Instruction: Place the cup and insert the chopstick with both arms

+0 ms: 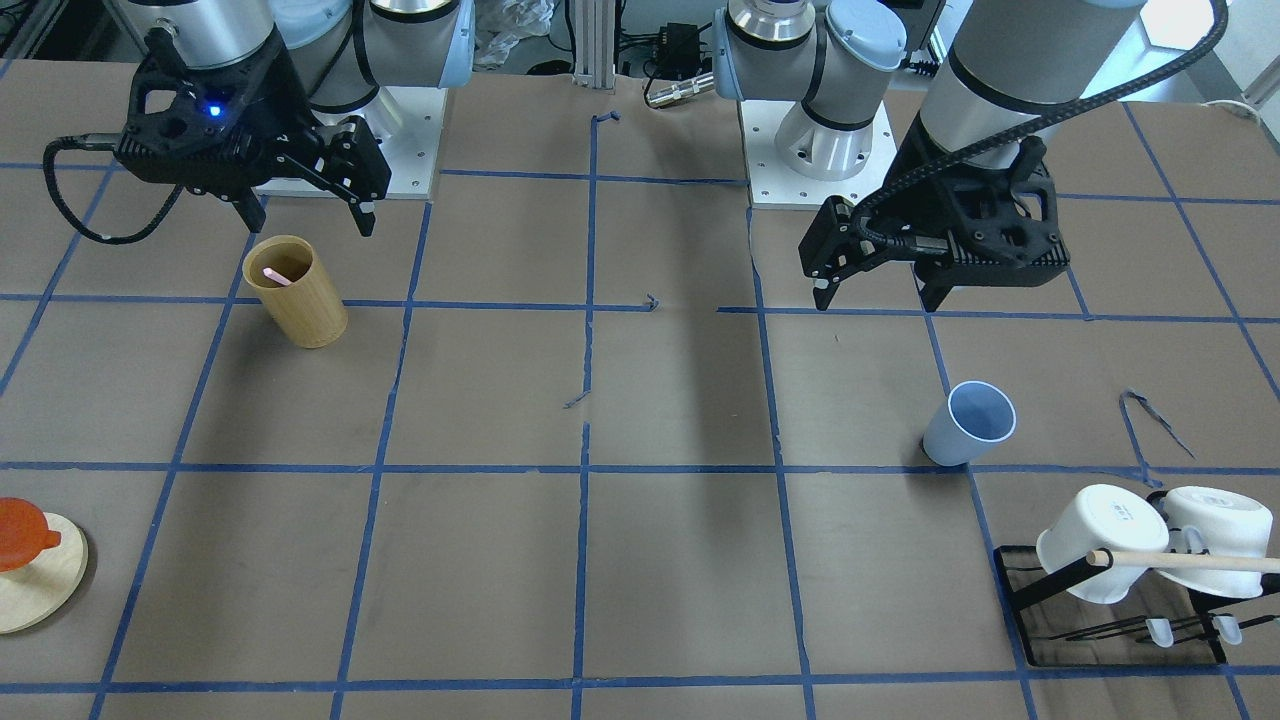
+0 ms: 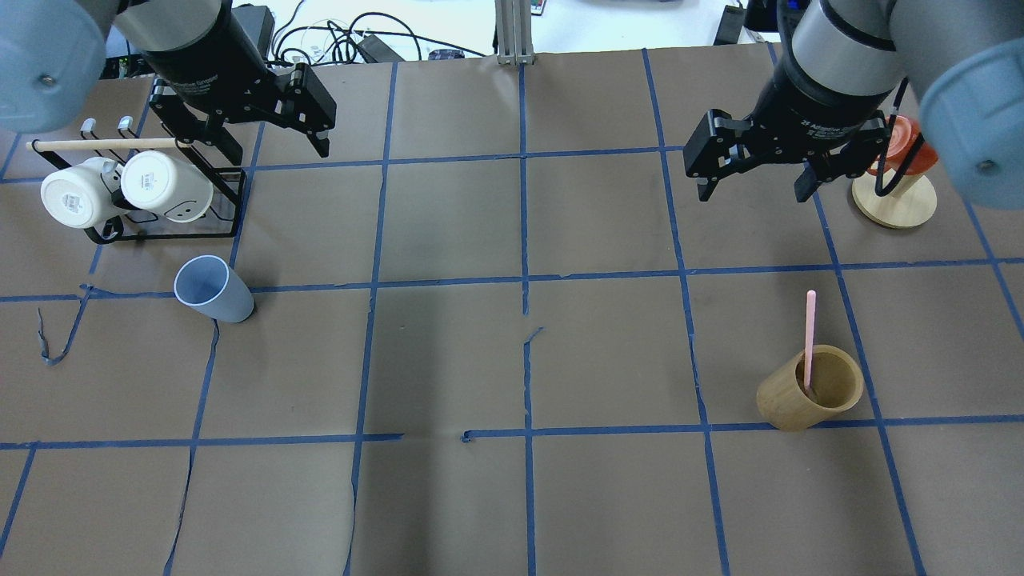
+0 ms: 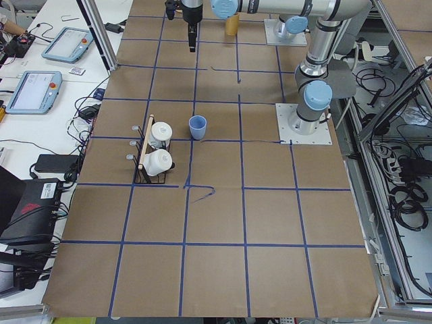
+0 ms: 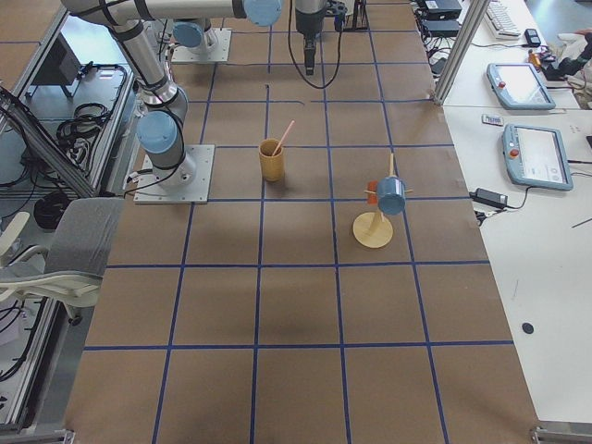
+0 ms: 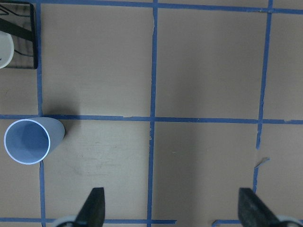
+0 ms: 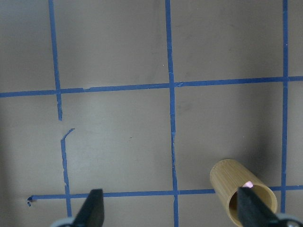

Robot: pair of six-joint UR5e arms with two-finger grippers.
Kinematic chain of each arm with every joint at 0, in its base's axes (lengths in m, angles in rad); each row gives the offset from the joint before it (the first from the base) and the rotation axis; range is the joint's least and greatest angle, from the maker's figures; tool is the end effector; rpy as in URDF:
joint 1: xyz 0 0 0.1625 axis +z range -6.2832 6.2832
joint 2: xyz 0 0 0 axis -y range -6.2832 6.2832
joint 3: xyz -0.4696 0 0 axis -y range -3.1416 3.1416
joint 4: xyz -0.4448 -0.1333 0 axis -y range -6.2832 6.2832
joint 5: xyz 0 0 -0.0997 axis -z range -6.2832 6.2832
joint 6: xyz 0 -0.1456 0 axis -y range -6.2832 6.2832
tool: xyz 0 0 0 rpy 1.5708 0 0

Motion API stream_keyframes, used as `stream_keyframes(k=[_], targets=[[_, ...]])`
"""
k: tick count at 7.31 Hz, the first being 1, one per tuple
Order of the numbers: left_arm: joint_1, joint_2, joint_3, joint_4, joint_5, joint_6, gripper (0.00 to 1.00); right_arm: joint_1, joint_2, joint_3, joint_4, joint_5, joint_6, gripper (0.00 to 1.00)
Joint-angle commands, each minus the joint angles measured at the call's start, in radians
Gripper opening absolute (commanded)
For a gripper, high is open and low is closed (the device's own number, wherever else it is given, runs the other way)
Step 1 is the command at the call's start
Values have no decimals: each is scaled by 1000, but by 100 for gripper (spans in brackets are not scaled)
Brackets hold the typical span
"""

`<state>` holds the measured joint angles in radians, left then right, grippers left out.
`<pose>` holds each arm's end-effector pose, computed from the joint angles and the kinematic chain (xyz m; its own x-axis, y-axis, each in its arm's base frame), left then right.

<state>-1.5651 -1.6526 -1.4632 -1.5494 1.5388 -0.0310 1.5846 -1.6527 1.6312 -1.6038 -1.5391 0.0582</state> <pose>-0.1346 -0.5903 0.5013 -0.9988 -0.0351 0.0334 -0.0367 0.9983 -0.0462 0.1450 -0.5118 0.5002 -0.9985 0.0426 -0.0348 0.0444 0.9976 -0.0525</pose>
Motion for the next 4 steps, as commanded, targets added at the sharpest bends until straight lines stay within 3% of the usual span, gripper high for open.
stream_keyframes(k=[1,4], targets=[[0,0,0,0,0,0,100,0,-9,2,5,0,0,100],[0,0,-2,0,3,0,100,0,-7,6,5,-12,-15,100]])
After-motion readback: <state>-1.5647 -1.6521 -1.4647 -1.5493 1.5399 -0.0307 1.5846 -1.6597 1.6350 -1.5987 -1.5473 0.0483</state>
